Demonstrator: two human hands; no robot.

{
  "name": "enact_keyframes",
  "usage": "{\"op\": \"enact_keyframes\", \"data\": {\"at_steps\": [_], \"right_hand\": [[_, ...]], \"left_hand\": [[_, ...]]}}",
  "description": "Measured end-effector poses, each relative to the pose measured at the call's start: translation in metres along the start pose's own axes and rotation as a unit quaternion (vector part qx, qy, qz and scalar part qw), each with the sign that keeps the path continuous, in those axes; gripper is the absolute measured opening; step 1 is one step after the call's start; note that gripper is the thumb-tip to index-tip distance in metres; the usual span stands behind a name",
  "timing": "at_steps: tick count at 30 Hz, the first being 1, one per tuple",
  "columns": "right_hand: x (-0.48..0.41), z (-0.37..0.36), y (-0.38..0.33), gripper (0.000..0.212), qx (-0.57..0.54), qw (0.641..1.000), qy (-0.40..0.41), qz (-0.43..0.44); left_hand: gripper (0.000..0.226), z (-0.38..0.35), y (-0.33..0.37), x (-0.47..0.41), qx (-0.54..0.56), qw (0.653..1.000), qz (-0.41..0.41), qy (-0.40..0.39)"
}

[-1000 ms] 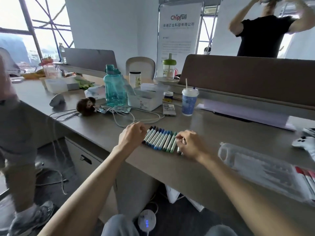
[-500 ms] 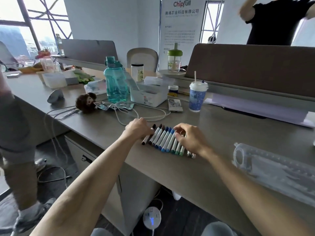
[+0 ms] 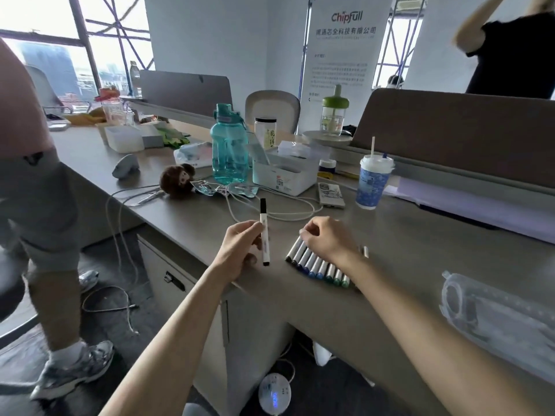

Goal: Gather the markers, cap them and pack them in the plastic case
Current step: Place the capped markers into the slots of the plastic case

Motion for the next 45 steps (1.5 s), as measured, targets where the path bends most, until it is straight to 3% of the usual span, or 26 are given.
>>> {"op": "enact_keyframes", "data": {"at_steps": [4, 9, 15, 22, 27, 30, 34, 36, 39, 45], "right_hand": [[-0.014, -0.014, -0.020, 0.028, 0.096, 0.995, -0.037, 0.008], [-0.025, -0.021, -0.024, 0.017, 0.145, 0.988, -0.056, 0.004], [-0.024, -0.028, -0.023, 0.014, 0.135, 0.989, -0.060, -0.003], [-0.025, -0.028, -0.031, 0.031, 0.170, 0.983, -0.066, -0.010], [-0.026, -0.034, -0.038, 0.024, 0.166, 0.983, -0.066, -0.028], [-0.029, -0.037, -0.037, 0.025, 0.107, 0.989, -0.068, -0.082], [-0.031, -0.022, -0.028, 0.032, -0.088, 0.982, -0.037, -0.162], [-0.025, -0.003, -0.019, 0.035, -0.182, 0.967, -0.036, -0.173], [-0.007, 0.033, 0.001, 0.019, -0.275, 0.944, -0.046, -0.176], [0.043, 0.117, 0.053, 0.012, -0.450, 0.873, 0.045, -0.182]], "left_hand": [[0.019, 0.001, 0.001, 0.001, 0.025, 1.000, 0.005, -0.001], [0.014, 0.001, 0.001, -0.001, 0.041, 0.999, 0.015, 0.006], [0.012, 0.000, 0.001, -0.003, 0.040, 0.999, 0.019, 0.011], [0.014, 0.000, -0.001, -0.003, 0.041, 0.999, 0.019, 0.015], [0.020, 0.000, 0.000, -0.001, 0.034, 0.999, 0.021, 0.028], [0.021, 0.001, 0.002, 0.000, 0.034, 0.998, 0.023, 0.038], [0.016, 0.003, 0.003, 0.000, 0.032, 0.999, 0.026, 0.029], [0.014, 0.003, 0.005, 0.002, 0.030, 0.999, 0.024, 0.024], [0.016, -0.002, 0.010, 0.008, 0.013, 1.000, 0.008, 0.014], [0.015, -0.073, 0.027, 0.061, 0.003, 0.992, -0.045, -0.118]]}}
Point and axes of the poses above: each hand's wrist, its own x-axis away from the middle knuckle, its own z-axis out of the back of the hand, y = z × x, the point moved 2 cm from there along -x, towards the middle knuckle, and after that the axes turned 15 degrees about y, right-handed, at the moved point
